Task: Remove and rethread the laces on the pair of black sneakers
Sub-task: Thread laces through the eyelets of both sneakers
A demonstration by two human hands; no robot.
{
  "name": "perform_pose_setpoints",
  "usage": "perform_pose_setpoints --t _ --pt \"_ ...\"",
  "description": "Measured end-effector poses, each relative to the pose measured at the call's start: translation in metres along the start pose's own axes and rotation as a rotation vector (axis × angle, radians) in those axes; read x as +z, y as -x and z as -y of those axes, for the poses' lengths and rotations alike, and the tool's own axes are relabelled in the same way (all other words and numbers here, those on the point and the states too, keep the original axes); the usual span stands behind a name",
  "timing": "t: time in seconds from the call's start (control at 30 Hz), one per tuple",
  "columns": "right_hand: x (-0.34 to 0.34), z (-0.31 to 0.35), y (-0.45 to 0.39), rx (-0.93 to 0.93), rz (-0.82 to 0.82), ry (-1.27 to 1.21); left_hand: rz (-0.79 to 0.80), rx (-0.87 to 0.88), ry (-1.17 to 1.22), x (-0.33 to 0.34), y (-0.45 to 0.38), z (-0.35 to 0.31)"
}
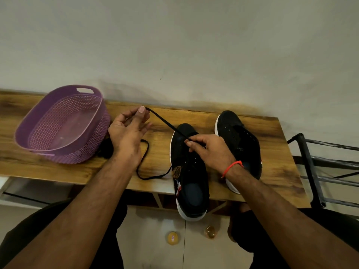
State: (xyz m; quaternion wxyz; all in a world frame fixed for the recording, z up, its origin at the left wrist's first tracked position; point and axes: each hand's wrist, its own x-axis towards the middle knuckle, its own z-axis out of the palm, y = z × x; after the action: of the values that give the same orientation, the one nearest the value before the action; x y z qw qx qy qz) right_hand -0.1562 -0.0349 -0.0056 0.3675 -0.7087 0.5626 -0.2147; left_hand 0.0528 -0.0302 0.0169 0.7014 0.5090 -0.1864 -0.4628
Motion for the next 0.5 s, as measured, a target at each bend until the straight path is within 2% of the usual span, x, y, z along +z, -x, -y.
perform_pose_setpoints --t 0.07,0.13,0.2,0.23,0.3,0.37,0.5 --pt "0.000 0.001 0.000 0.001 0.018 0.113 0.010 -0.071 0.134 0.001 -0.003 -0.001" --pt "-0.004 0.004 0.002 0.038 0.039 0.253 0.008 -0.068 0.281 0.000 -0.008 -0.006" --pt "-0.010 0.005 0.003 0.065 0.036 0.286 -0.010 0.012 0.357 -0.003 -0.014 -0.013" --pt "-0.013 0.004 0.004 0.078 0.046 0.264 -0.017 0.083 0.319 -0.005 -0.015 -0.017" --pt "-0.018 0.003 0.008 0.133 0.133 0.230 0.003 0.234 0.043 -0.005 -0.014 -0.021" --pt "-0.019 0.003 0.013 0.191 0.254 0.243 0.086 0.306 -0.318 0.001 -0.005 -0.015" --pt "-0.019 0.004 0.021 0.217 0.292 0.247 0.451 0.252 -0.807 0.014 0.026 0.019"
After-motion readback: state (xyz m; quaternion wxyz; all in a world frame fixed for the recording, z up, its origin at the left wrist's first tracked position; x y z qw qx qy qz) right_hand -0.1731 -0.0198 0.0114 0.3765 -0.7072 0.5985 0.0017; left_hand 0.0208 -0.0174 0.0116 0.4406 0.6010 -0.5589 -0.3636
